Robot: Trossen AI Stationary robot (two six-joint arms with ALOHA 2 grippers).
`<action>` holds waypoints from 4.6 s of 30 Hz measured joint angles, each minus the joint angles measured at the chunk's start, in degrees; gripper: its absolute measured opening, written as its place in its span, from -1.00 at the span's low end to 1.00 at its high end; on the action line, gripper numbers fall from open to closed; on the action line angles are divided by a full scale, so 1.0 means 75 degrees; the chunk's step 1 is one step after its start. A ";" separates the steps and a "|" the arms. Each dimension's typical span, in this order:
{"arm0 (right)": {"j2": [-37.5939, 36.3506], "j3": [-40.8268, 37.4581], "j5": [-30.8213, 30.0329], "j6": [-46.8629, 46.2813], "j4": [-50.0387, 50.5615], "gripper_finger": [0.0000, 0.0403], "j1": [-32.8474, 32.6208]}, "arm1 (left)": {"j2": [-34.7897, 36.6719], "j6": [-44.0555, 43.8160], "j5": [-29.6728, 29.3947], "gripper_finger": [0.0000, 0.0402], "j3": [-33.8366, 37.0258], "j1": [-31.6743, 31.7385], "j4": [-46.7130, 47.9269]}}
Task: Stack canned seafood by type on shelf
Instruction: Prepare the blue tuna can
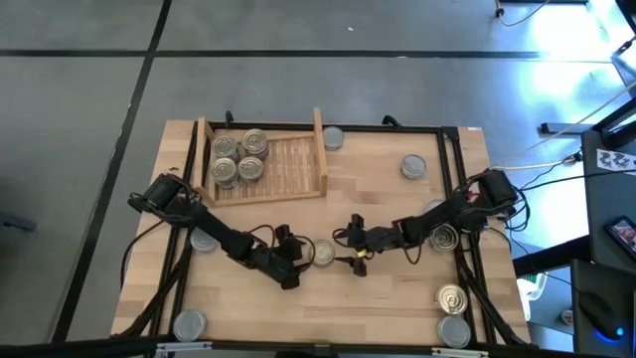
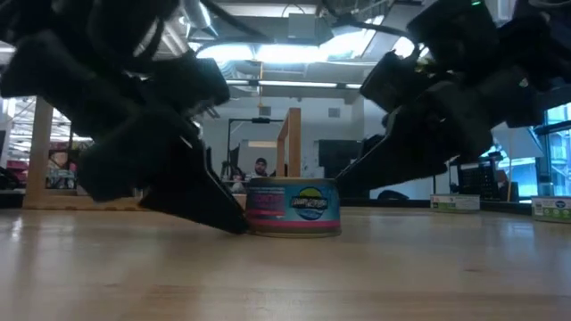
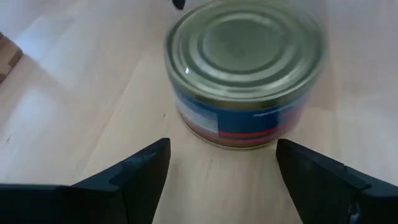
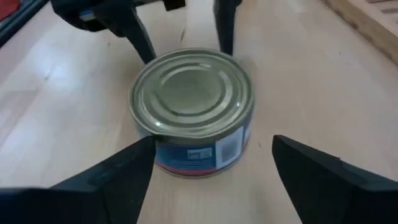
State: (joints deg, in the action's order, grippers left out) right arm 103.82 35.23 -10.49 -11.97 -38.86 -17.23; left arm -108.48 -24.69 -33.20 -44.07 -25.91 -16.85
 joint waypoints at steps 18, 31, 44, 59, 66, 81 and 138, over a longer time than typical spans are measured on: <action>0.1133 0.1218 0.0124 0.0625 0.0412 0.63 -0.0015 | -0.0095 0.0688 0.0582 0.46 0.0048 0.0181 -0.0671; 0.0639 0.1308 -0.0073 0.1517 0.1171 0.63 -0.0029 | 0.0211 0.1144 0.0589 0.46 -0.0144 0.0108 -0.0309; 0.0467 0.1310 -0.1545 0.4724 0.1256 0.63 -0.0032 | 0.0302 0.2079 -0.0596 0.46 -0.0152 0.0125 -0.0108; 0.0481 0.1317 -0.3322 1.0352 0.1320 0.63 0.0023 | 0.0338 0.7996 -0.1319 0.45 -0.0311 0.0504 -0.0434; 0.0482 0.1334 -0.3675 1.0523 0.1268 0.63 0.0023 | 0.0308 0.8953 -0.1033 0.45 -0.0766 0.0466 -0.0694; 0.0464 0.1346 -0.3214 1.0381 0.1571 0.63 0.0000 | 0.0305 0.8647 -0.1183 0.45 -0.0880 0.0468 0.0018; 0.0028 0.1735 0.2090 0.0334 0.2988 0.63 0.1343 | 0.0692 0.0004 0.1185 0.46 -0.0070 0.0982 0.0299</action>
State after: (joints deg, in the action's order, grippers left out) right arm 104.03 48.24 5.19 -9.46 -16.46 -7.16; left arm -103.28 -24.66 -24.32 -44.60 -18.55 -14.61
